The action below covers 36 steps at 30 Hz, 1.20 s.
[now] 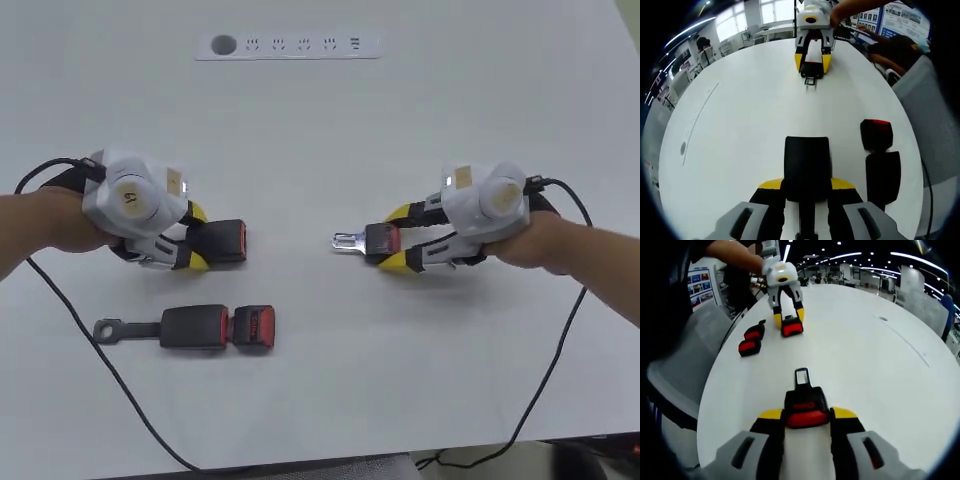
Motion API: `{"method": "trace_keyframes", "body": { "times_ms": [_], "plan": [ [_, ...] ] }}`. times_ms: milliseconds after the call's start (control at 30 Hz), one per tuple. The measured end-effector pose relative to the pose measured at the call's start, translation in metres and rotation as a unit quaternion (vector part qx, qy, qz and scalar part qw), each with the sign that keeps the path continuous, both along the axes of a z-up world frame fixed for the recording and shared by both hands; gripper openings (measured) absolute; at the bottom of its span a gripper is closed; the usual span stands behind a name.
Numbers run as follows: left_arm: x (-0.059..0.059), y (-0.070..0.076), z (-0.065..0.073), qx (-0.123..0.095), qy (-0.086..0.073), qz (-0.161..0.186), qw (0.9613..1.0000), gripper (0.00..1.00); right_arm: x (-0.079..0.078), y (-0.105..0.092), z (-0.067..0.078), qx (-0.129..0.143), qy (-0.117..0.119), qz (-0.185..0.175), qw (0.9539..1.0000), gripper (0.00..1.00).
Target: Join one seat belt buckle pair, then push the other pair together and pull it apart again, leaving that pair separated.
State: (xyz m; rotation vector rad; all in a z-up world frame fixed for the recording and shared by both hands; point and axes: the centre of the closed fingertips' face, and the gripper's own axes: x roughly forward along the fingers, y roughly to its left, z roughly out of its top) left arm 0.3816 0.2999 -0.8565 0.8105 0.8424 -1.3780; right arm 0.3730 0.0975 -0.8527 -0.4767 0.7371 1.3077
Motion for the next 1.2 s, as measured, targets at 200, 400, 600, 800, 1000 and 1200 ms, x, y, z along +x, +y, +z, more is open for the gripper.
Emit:
{"method": "trace_keyframes", "body": {
  "times_ms": [200, 400, 600, 800, 1000, 1200],
  "plan": [
    [0.0, -0.001, 0.0, 0.009, 0.003, 0.008, 0.9999, 0.34, -0.002, 0.0, 0.0, -0.009, -0.002, 0.001, 1.0, 0.37],
    [0.007, -0.003, 0.015, -0.037, 0.019, 0.111, 0.9929, 0.53, 0.007, -0.002, 0.014, 0.034, 0.001, -0.091, 0.9953, 0.63],
    [0.014, 0.005, 0.038, -0.078, 0.008, 0.208, 0.975, 0.69, 0.024, -0.012, 0.027, 0.043, -0.049, -0.18, 0.9815, 0.84],
    [0.012, 0.022, 0.057, -0.113, -0.014, 0.299, 0.9475, 0.78, 0.025, -0.01, 0.042, 0.056, -0.079, -0.249, 0.9636, 0.86],
    [0.0, 0.041, 0.071, -0.14, -0.046, 0.365, 0.9193, 0.84, 0.021, -0.002, 0.05, 0.065, -0.11, -0.3, 0.9453, 0.9],
    [-0.023, 0.053, 0.079, -0.17, -0.046, 0.394, 0.9022, 0.88, 0.006, 0.009, 0.055, 0.075, -0.118, -0.329, 0.9341, 0.94]
  ]
}}
